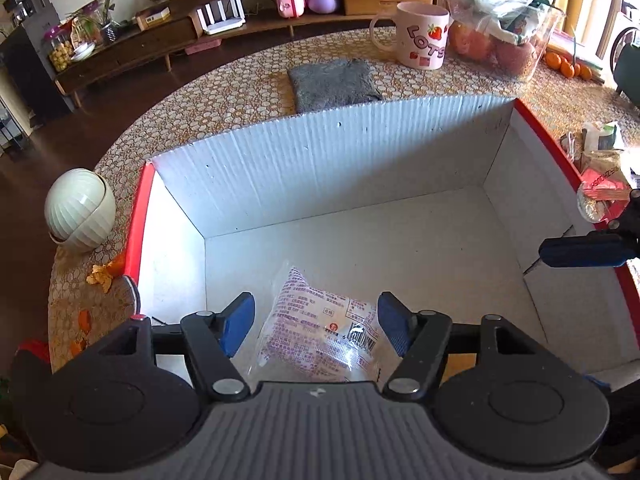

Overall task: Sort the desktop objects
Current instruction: 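Open the left tool to drop the white bag while the right tool drops the yellow toy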

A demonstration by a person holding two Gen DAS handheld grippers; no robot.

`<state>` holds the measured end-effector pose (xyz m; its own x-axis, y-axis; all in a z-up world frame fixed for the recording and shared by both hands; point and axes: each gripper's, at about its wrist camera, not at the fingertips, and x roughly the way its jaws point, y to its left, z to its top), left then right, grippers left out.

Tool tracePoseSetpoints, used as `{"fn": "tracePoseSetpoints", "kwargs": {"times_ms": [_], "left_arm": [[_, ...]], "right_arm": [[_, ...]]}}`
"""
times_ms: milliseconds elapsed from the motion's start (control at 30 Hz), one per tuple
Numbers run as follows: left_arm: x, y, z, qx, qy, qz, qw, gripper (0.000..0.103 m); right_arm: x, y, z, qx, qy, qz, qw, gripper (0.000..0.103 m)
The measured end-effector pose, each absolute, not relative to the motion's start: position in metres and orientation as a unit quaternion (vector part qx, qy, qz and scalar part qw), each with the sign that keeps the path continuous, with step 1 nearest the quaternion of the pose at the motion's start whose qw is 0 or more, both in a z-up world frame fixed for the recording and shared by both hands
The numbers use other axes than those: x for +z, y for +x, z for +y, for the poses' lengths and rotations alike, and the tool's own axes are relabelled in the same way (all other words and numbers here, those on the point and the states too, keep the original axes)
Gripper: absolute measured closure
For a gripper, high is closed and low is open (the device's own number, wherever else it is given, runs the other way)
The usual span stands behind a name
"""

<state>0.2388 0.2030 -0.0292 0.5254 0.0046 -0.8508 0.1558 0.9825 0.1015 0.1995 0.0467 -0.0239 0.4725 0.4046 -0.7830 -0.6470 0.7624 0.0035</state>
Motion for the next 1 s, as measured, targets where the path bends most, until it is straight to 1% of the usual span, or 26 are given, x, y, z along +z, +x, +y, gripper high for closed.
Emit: {"fn": "tracePoseSetpoints", "kwargs": {"times_ms": [300,367,433,467,500,533,800,933,1000], "left_arm": [[-0.004,0.214,0.194,-0.032,0.071,0.437,0.896,0.036],[0.001,0.209,0.193,-0.031,0.063,0.429,0.901,0.036],[0.005,0.202,0.193,-0.029,0.054,0.420,0.905,0.035],[0.007,0.199,0.193,-0.029,0.049,0.416,0.907,0.031],[0.009,0.196,0.192,-0.028,0.046,0.413,0.909,0.029],[0.011,0.193,0.189,-0.027,0.044,0.409,0.911,0.028],[0.021,0.170,0.177,-0.029,0.029,0.394,0.918,0.028],[0.024,0.160,0.168,-0.032,0.029,0.388,0.921,0.023],[0.025,0.152,0.164,-0.036,0.026,0.386,0.922,0.023]], "right_arm": [[0.006,0.178,0.017,0.331,-0.102,0.373,0.860,0.021],[0.012,0.172,0.009,0.337,-0.093,0.366,0.862,0.014],[0.018,0.165,0.003,0.341,-0.090,0.359,0.864,0.013],[0.021,0.162,0.000,0.344,-0.088,0.355,0.865,0.012],[0.024,0.159,-0.004,0.345,-0.085,0.351,0.866,0.012],[0.027,0.157,-0.009,0.345,-0.083,0.347,0.868,0.010],[0.043,0.132,-0.037,0.343,-0.071,0.322,0.880,0.008],[0.047,0.121,-0.050,0.339,-0.072,0.312,0.884,0.008],[0.048,0.117,-0.057,0.337,-0.069,0.310,0.886,0.007]]}}
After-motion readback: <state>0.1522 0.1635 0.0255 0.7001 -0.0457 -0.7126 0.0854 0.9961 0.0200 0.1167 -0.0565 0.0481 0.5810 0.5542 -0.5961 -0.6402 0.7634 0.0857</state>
